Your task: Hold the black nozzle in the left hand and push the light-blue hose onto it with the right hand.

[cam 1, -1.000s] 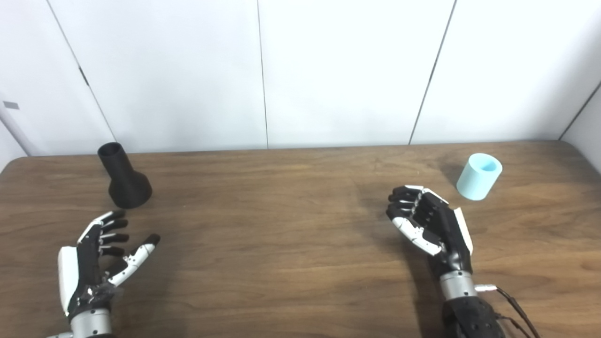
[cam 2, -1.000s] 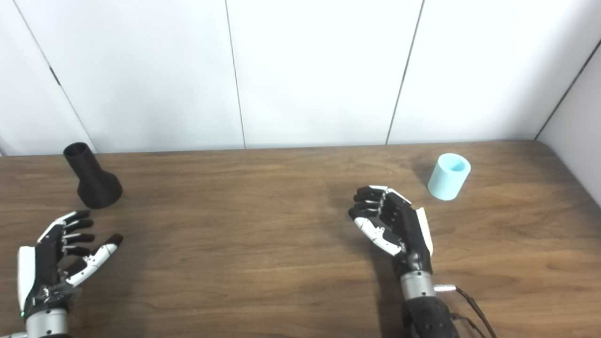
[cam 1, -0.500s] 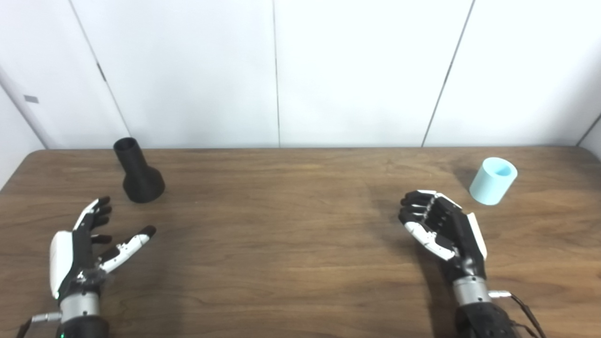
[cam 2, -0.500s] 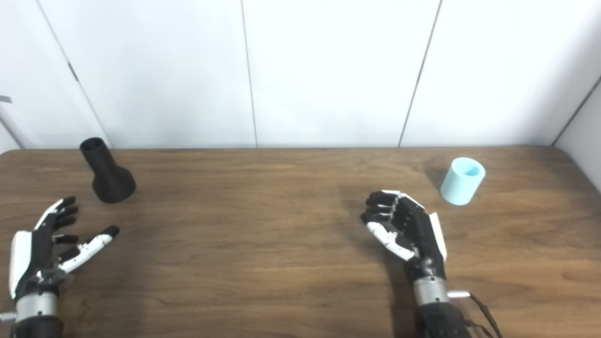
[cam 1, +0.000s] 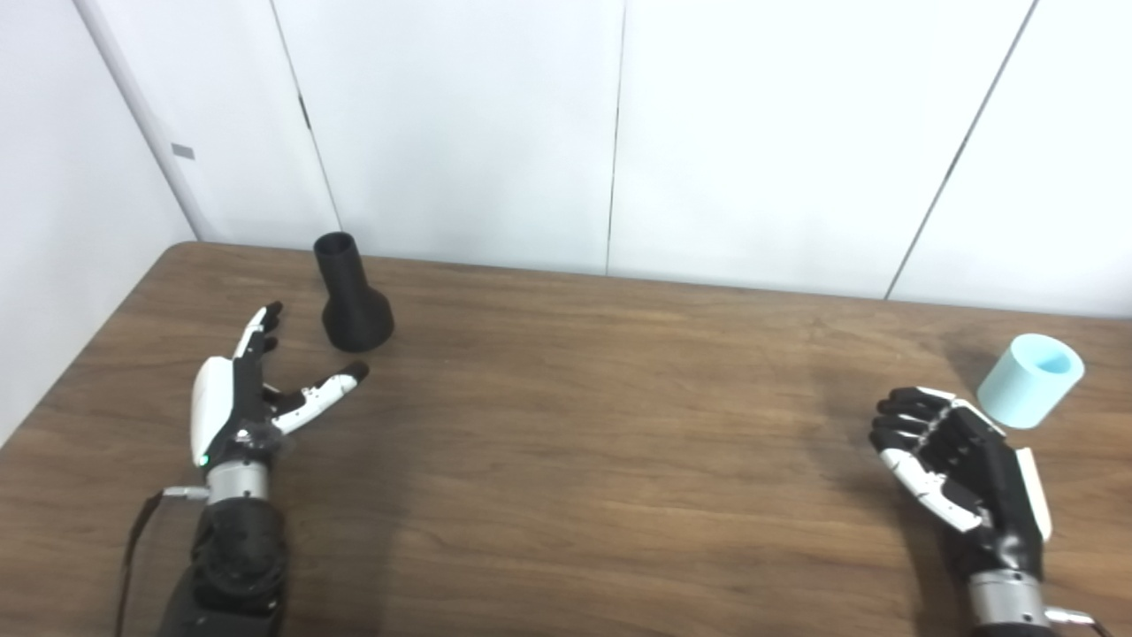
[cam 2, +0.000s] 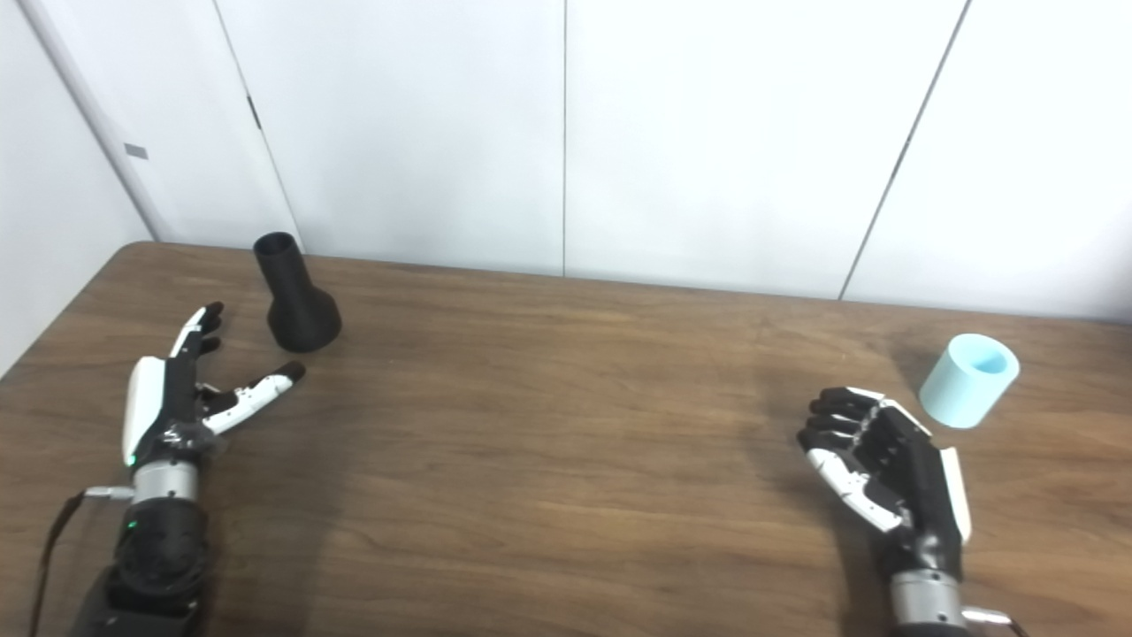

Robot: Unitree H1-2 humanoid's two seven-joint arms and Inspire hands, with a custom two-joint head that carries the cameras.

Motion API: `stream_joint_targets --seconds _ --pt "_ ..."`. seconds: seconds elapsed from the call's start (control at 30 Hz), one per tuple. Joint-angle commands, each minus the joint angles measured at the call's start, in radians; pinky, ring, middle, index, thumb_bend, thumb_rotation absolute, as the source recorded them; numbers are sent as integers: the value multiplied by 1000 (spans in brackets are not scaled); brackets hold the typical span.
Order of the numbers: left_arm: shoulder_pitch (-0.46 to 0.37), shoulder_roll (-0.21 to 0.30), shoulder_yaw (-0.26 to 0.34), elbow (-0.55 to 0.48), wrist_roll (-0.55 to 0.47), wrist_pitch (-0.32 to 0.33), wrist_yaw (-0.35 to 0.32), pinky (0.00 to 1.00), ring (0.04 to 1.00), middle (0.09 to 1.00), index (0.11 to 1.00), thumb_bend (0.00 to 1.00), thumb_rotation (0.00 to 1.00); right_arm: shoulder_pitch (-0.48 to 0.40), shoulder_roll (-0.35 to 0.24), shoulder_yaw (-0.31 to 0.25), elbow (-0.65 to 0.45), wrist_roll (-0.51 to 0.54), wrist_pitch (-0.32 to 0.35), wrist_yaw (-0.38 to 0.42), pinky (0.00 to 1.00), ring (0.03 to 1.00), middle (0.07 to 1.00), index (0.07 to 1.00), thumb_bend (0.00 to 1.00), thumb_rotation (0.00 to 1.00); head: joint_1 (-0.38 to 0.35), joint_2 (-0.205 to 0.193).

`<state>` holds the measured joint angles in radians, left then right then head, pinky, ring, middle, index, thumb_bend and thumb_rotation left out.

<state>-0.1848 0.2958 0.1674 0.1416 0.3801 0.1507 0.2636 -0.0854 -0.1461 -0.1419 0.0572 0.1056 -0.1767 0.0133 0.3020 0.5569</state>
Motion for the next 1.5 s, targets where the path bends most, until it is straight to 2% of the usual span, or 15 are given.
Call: stream_joint_targets --seconds 0.0,0.1,0.23,0.37,0.43,0.53,0.63,0.83,0.87,1.03,1.13,1.27,1.33,1.4,1.47 --pt "-6 9 -6 19 16 34 2 729 840 897 911 1000 448 -22 -26 -15 -14 17 -43 13 496 579 603 589 235 1 21 -3" --pt "-19 7 -13 22 12 57 -6 717 834 892 910 1000 431 -18 -26 -20 -49 28 -6 13 476 569 598 580 214 0 50 -8" --pt "-43 11 -32 11 24 122 -27 689 820 891 909 1000 401 -18 -18 -28 -96 52 52 7 452 554 588 569 182 0 87 -15" --pt "-96 52 -85 63 84 225 -59 668 821 907 904 1000 377 -9 -25 -19 -143 24 81 8 427 542 584 562 137 0 111 -26" --pt "-126 71 -106 103 105 261 -72 680 837 916 901 1000 367 -5 -24 -19 -161 17 96 4 431 547 588 563 138 0 118 -31" --pt "-170 97 -126 167 119 298 -87 645 807 882 866 1000 323 -3 -26 -17 -176 0 96 3 424 539 578 552 134 0 128 -36" --pt "-202 117 -141 230 127 300 -85 616 785 867 869 1000 317 -3 -29 -18 -184 -4 96 9 412 541 577 547 137 0 140 -40" --pt "-228 127 -162 279 131 302 -77 632 794 863 866 1000 308 -6 -33 -26 -185 -11 129 5 398 521 562 529 193 198 158 -46" --pt "-232 128 -164 289 131 299 -73 635 786 855 858 1000 306 -7 -35 -27 -180 -9 127 6 399 520 561 529 197 207 159 -48" --pt "-243 135 -181 324 132 292 -63 777 821 868 867 1000 301 -7 -36 -32 -173 -4 126 9 396 519 561 529 228 251 164 -54" --pt "-240 144 -198 320 133 284 -73 735 761 822 849 1000 310 -6 -35 -31 -177 -10 129 7 388 509 554 521 238 270 164 -57" --pt "-229 166 -232 262 121 304 -162 842 862 878 880 1000 325 -6 -38 -31 -170 -7 123 12 385 504 549 515 257 308 164 -59" --pt "-222 175 -246 233 114 311 -209 812 892 907 880 1000 316 -6 -37 -31 -175 -3 129 13 384 505 550 516 263 303 164 -59" --pt "-214 186 -266 206 115 305 -250 783 880 898 857 1000 306 -4 -36 -30 -183 -7 136 11 382 505 551 516 268 305 161 -59" --pt "-206 207 -301 187 125 284 -296 826 883 888 837 1000 293 -3 -36 -31 -188 -12 142 7 386 507 552 518 276 310 158 -57"
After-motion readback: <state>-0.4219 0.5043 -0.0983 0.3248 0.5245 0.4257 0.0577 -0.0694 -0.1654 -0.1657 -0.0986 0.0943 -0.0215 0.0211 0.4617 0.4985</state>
